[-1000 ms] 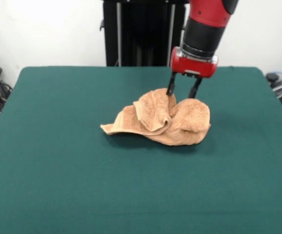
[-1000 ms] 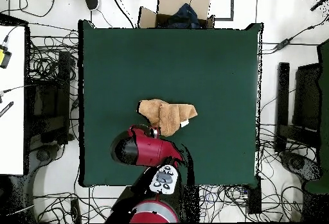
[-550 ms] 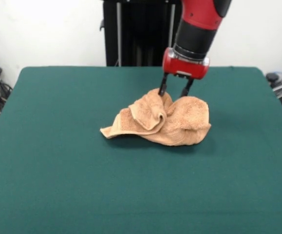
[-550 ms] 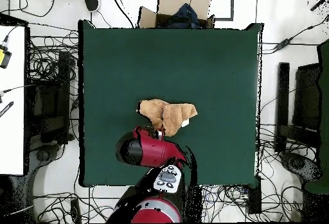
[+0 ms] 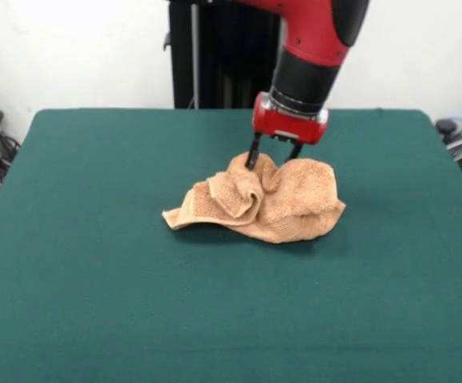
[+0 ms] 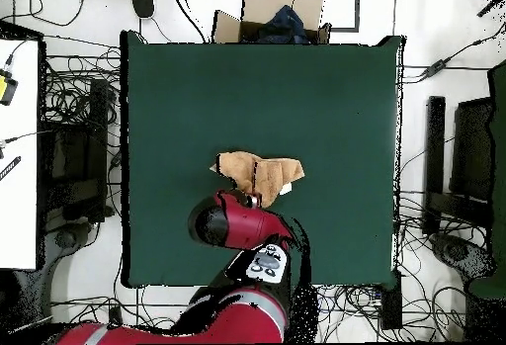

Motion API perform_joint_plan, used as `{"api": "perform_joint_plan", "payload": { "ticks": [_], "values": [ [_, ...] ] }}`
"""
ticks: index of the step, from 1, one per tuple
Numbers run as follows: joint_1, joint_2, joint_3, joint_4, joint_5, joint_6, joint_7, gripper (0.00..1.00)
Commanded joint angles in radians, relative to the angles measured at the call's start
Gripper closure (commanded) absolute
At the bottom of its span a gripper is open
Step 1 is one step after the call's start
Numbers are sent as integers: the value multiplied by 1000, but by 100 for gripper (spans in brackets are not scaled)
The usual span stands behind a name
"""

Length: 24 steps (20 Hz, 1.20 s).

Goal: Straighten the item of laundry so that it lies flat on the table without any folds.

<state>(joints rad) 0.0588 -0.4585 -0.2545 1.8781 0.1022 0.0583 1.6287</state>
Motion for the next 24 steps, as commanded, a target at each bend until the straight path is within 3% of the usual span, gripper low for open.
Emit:
{"api": "perform_joint_plan", "payload": {
  "ticks": [1, 12, 13, 24],
  "values": [
    [-41, 89, 7, -132, -33, -38, 108, 0],
    [-72, 133, 18, -167, -92, -113, 114, 0],
    [-77, 135, 20, -165, -100, -125, 124, 100],
    [-62, 116, 20, -167, -98, -82, 133, 100]
  ]
}}
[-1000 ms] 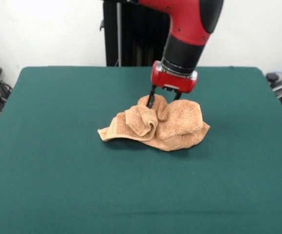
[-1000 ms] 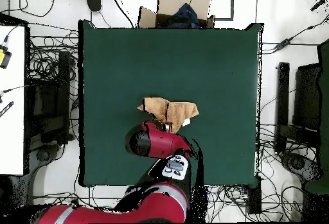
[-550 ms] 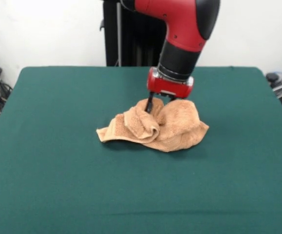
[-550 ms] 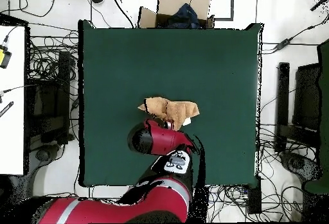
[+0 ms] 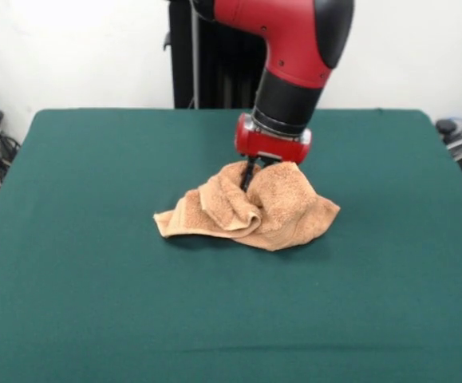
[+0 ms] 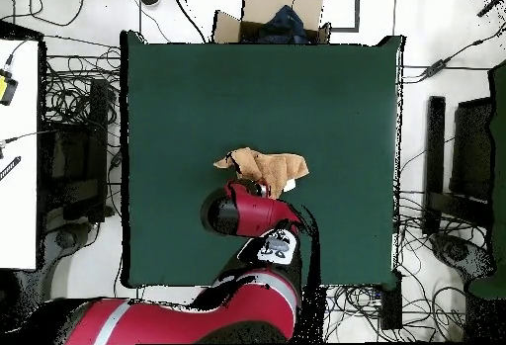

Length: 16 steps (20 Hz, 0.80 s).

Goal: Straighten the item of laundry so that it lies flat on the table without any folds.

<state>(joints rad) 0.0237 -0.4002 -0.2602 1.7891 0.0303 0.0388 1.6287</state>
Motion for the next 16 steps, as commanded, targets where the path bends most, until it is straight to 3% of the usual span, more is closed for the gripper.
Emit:
{"api": "perform_joint_plan", "payload": {
  "ticks": [1, 16],
  "values": [
    [-21, 50, 23, -77, -24, -47, 131, 100],
    [38, -115, -5, -78, 2, 306, 106, 100]
  ]
}}
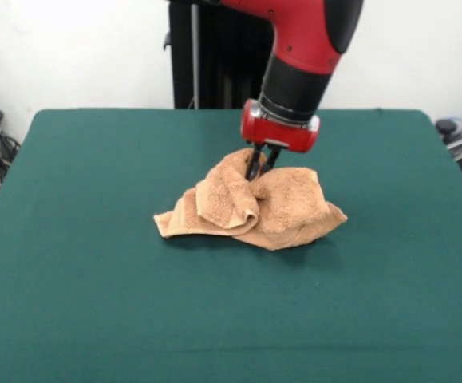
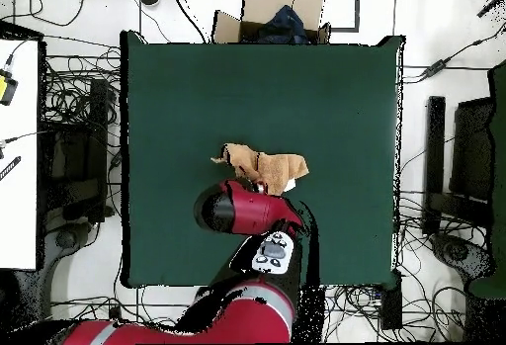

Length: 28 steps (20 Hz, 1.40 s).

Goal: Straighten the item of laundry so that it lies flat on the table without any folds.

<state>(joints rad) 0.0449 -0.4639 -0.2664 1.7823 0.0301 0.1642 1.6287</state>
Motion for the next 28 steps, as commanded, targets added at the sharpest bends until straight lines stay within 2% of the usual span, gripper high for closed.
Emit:
{"api": "perform_joint_plan", "payload": {
  "ticks": [1, 18, 28],
  "values": [
    [12, -57, 4, -74, 1, 196, 106, 100],
    [-14, -119, 25, -88, -30, 355, 90, 100],
    [-17, -143, 22, -131, -39, 477, 72, 100]
  ]
}}
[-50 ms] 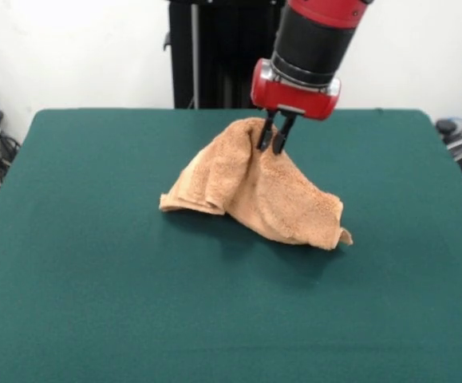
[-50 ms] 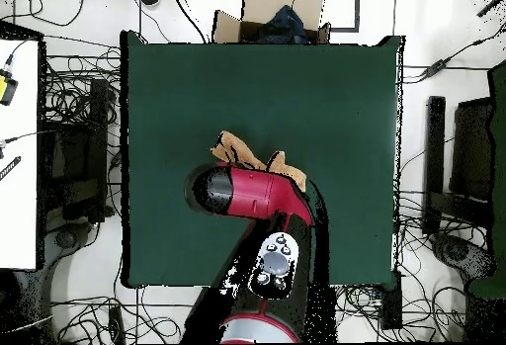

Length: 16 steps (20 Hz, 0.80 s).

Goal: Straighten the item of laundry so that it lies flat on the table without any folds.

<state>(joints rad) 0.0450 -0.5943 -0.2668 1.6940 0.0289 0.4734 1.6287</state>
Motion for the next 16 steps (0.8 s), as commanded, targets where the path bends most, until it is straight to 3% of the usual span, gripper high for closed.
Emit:
{"api": "perform_joint_plan", "payload": {
  "ticks": [1, 16],
  "values": [
    [-17, -16, 22, -48, -39, 182, 71, 100],
    [20, -97, 0, -135, -45, 421, 104, 100]
  ]
}}
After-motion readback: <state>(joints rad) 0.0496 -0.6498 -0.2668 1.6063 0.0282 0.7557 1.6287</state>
